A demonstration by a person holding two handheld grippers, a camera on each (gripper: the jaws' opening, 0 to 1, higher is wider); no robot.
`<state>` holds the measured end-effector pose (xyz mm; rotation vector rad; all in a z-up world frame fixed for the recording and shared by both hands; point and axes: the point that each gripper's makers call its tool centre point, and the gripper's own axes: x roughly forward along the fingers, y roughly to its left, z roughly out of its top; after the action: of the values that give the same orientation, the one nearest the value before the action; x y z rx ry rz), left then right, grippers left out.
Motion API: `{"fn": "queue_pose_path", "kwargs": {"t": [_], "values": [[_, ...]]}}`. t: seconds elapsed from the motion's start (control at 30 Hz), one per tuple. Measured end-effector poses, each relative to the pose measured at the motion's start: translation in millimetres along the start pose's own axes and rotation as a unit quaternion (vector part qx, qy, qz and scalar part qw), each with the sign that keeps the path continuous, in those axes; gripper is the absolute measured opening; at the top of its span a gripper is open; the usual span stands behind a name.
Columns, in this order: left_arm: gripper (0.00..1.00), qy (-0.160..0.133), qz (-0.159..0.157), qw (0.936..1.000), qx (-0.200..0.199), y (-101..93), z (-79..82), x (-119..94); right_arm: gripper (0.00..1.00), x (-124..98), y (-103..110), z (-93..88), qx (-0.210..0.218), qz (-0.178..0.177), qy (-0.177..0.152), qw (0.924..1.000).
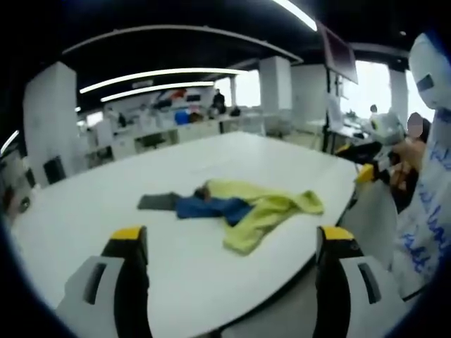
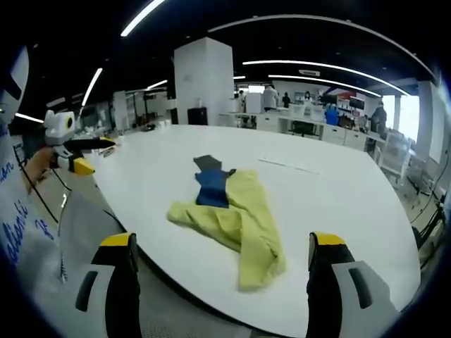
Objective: Fold the garment on the visible template until the final outline fits inside the template.
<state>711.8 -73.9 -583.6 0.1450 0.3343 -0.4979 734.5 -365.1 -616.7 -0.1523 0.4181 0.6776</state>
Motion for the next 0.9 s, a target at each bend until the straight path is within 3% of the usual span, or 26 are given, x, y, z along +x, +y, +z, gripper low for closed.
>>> {"fn": "queue_pose_path", "kwargs": {"t": [0.9], "values": [[1.00, 0.003, -0.006, 1.0000, 0.000, -0.3, -1.0, 0.8, 1.00, 3.3, 0.4, -0.2, -0.006, 0.000, 0.008, 0.9999]]}}
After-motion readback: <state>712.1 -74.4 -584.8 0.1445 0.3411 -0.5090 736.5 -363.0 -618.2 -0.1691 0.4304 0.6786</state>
